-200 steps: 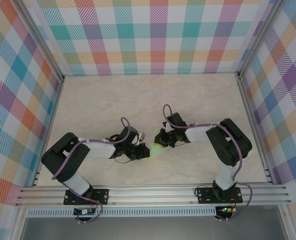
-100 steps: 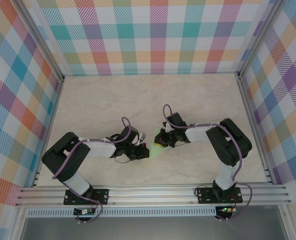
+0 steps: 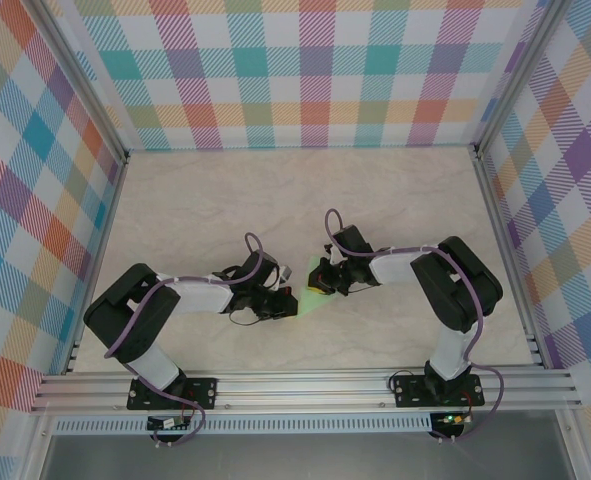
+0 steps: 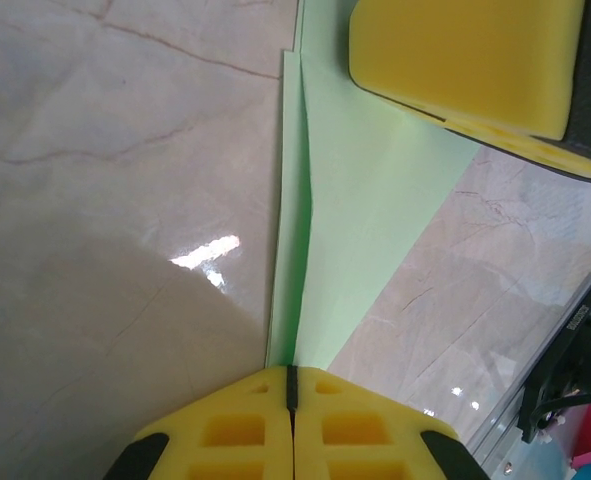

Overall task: Fold a paper plane with a square sheet of paper (pick it up from the middle)
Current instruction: Fourth fold the wing at the center of the table.

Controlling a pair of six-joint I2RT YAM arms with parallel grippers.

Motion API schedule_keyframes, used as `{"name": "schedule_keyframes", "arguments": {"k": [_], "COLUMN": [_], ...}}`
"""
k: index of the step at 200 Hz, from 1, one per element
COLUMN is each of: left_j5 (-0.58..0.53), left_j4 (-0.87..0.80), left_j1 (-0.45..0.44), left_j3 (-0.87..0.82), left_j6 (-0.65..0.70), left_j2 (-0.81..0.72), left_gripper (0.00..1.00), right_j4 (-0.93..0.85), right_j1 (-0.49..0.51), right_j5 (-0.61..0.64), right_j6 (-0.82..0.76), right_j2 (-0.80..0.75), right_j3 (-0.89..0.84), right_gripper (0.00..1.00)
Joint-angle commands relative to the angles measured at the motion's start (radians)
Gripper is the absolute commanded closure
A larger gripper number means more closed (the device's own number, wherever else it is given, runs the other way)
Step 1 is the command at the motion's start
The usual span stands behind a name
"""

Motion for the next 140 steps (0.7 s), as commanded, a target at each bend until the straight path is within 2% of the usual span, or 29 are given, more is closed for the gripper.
{"name": "schedule_keyframes", "arguments": {"k": [1, 140], "left_j5": [0.011, -0.003], "left_j4": [-0.153, -0.208], "left_j1": [-0.017, -0.018], "left_j3": [-0.012, -0.013], "left_j6": [0.025, 0.056], "left_j2": [-0.012, -0.032], "left_gripper": [0.94, 0.9], "right_j4": [-0.087, -0.096], "right_j1": [-0.007, -0.007], "right_j5": [0.083, 0.089], "right_j6": [-0.014, -0.017], "right_j2": [0.053, 0.056], "right_j3": [-0.028, -0.028], "right_gripper": [0.96, 0.96]}}
